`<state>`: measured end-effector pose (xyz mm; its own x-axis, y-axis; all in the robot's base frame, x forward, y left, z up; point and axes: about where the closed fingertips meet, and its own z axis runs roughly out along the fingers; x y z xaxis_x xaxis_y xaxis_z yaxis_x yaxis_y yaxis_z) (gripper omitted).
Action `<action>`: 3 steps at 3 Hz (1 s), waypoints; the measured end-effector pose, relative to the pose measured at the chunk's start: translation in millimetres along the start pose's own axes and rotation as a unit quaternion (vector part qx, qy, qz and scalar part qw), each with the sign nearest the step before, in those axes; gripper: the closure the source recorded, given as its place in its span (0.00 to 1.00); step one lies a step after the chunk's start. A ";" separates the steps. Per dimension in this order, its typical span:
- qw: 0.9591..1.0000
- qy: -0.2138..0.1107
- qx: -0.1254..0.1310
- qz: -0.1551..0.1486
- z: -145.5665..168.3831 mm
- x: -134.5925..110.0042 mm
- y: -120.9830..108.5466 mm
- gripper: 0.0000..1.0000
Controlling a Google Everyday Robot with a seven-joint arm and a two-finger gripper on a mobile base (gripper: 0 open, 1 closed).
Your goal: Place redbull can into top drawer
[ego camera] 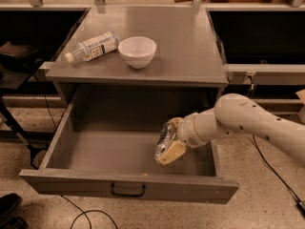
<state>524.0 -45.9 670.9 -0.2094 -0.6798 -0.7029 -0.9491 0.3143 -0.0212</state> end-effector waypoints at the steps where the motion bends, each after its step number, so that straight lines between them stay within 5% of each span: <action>1: 1.000 0.005 0.008 0.021 8.1 7.3 -6.4 0.84; 3: 0.999 0.003 0.015 0.035 8.9 8.9 -11.8 0.38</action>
Offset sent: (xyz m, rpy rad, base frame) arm 0.0181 -0.0106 -0.0117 0.0119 0.0299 -0.1144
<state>535.4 -49.8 658.7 -0.2758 -0.6598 -0.6990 -0.9246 0.3809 0.0052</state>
